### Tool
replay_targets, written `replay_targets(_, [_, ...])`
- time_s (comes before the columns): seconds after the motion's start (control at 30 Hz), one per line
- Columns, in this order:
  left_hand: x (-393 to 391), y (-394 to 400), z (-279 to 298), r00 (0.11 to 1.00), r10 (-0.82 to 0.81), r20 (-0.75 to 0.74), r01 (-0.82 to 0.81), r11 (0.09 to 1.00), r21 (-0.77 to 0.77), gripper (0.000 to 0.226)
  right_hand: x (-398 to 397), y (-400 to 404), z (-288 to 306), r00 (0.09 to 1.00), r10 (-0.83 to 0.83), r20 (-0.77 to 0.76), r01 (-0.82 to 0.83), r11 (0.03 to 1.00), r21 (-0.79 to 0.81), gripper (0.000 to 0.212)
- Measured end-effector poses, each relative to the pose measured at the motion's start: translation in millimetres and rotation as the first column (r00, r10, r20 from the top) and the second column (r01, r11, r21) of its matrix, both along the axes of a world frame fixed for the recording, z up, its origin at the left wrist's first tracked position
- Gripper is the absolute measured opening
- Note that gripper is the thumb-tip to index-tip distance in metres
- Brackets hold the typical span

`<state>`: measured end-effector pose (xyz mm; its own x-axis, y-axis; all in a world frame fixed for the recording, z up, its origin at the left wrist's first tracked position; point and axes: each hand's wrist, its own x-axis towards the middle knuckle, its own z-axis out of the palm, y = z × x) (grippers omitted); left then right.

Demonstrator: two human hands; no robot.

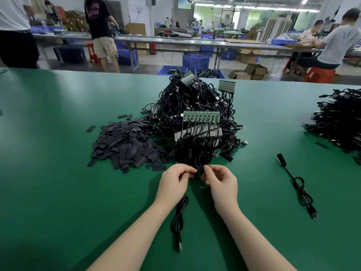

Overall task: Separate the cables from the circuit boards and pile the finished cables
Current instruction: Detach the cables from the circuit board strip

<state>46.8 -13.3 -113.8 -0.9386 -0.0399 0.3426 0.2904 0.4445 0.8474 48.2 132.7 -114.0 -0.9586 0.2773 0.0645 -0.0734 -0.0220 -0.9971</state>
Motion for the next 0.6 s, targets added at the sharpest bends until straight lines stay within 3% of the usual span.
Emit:
replay_targets(0.2, [0, 1, -2, 1.0, 0.015, -0.022, -0.016, 1.0, -0.003, 0.02, 0, 0, 2, 0.999, 0.038, -0.013, -0.038, 0.997, -0.06, 0.008])
replay_targets(0.37, [0, 0, -3, 1.0, -0.005, 0.002, 0.005, 1.0, 0.012, 0.034, -3, 3, 3, 0.996, 0.088, 0.006, -0.088, 0.994, -0.063, 0.009])
replay_targets(0.6, [-4, -2, -5, 0.999, -0.002, 0.05, 0.005, 0.998, -0.057, 0.028, -7, 14, 5, 0.971, 0.229, 0.074, -0.221, 0.97, -0.099, 0.011])
